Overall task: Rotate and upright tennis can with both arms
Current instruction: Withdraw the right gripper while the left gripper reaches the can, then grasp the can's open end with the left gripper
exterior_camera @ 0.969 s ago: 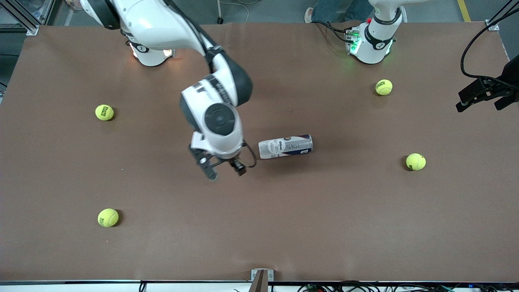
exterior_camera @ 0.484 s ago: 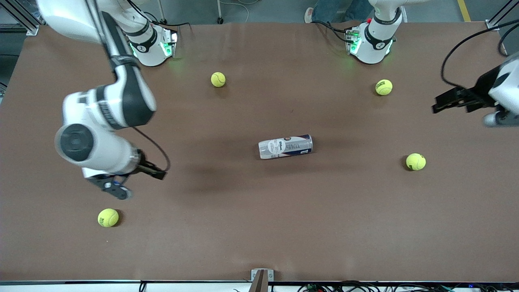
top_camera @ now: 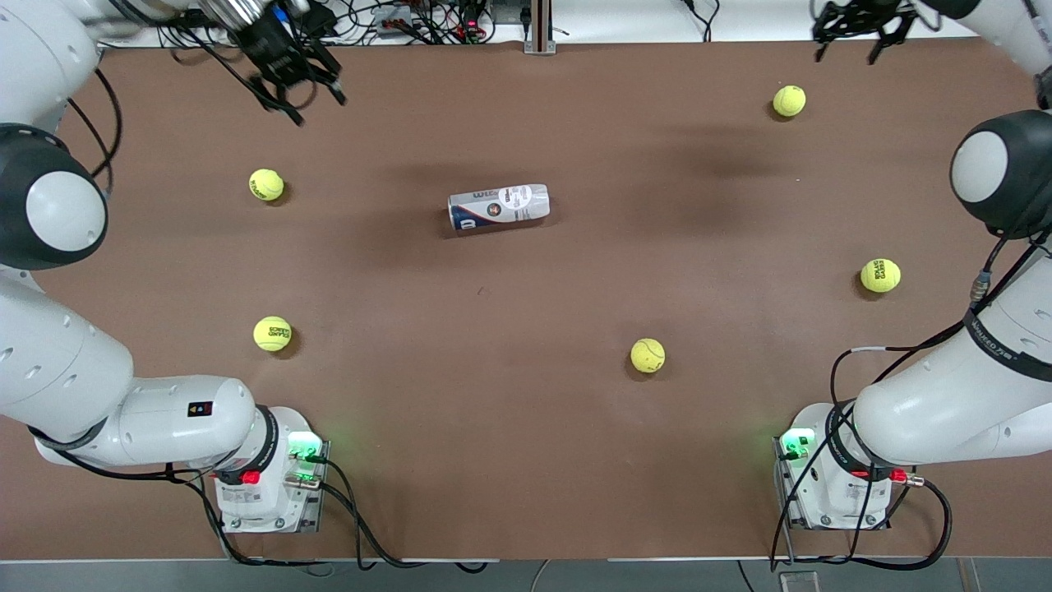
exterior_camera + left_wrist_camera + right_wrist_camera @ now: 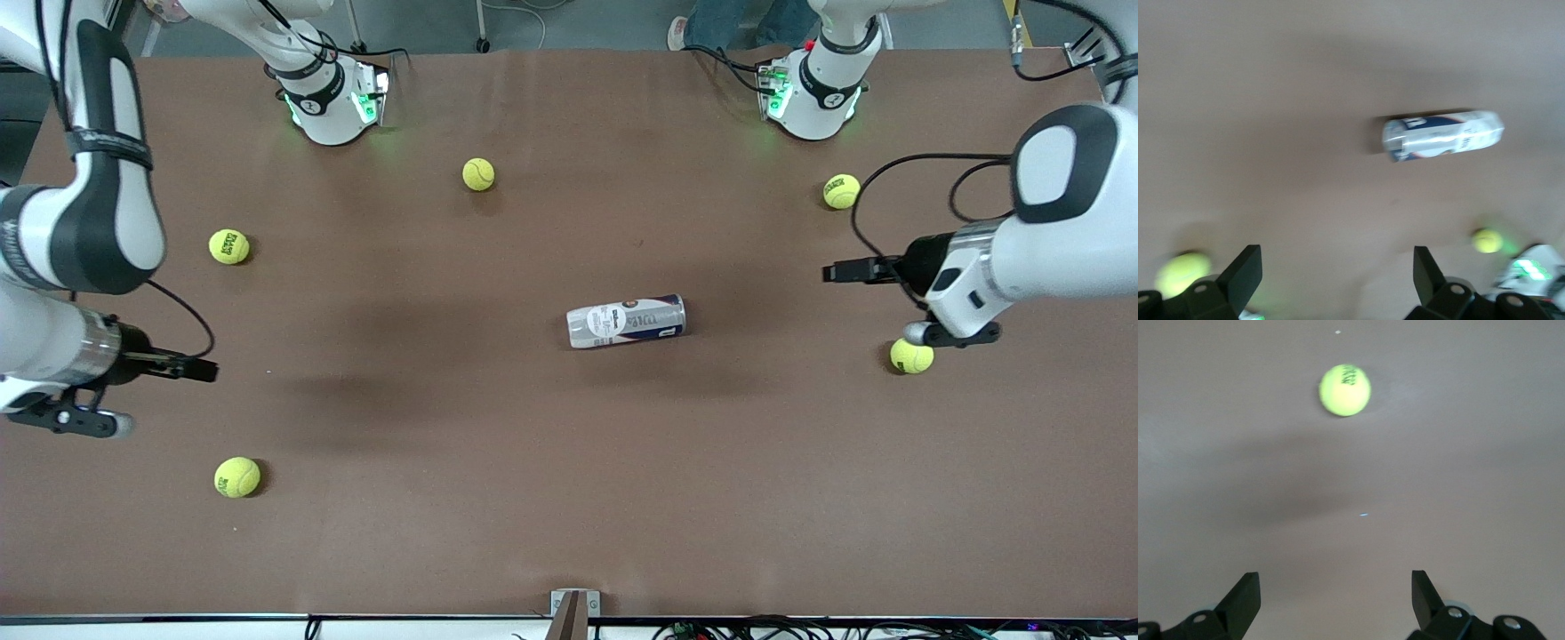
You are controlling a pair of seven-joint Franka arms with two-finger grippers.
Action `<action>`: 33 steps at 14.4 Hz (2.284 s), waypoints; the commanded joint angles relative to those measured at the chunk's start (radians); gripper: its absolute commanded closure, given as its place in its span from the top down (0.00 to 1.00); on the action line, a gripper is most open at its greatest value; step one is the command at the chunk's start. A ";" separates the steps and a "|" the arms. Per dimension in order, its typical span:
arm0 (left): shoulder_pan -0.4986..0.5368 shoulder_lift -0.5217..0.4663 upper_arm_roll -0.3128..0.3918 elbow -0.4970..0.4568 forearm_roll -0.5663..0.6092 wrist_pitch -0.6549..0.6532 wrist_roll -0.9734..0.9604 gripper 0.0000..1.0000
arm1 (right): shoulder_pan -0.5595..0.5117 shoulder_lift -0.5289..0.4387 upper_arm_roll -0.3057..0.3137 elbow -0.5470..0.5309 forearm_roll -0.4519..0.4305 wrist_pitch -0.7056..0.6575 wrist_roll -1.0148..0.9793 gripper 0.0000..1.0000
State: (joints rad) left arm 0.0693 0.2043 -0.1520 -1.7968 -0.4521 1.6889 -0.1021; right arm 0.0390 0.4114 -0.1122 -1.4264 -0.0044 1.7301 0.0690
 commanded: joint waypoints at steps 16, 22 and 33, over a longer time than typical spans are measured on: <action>-0.120 0.312 -0.101 -0.362 -1.104 0.566 0.826 1.00 | -0.062 -0.068 0.031 0.146 -0.003 -0.207 -0.109 1.00; -0.174 0.349 -0.101 -0.325 -1.183 0.607 0.852 0.20 | -0.064 -0.183 0.031 0.048 0.017 -0.222 -0.118 1.00; -0.154 0.270 -0.098 -0.167 -1.020 0.598 0.574 0.00 | -0.064 -0.474 0.031 -0.192 0.015 -0.213 -0.164 1.00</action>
State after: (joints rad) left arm -0.0928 0.5203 -0.2474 -1.9918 -1.5638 2.2839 0.5848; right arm -0.0186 0.0277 -0.0874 -1.5104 -0.0011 1.4855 -0.0826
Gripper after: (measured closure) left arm 0.943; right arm 0.000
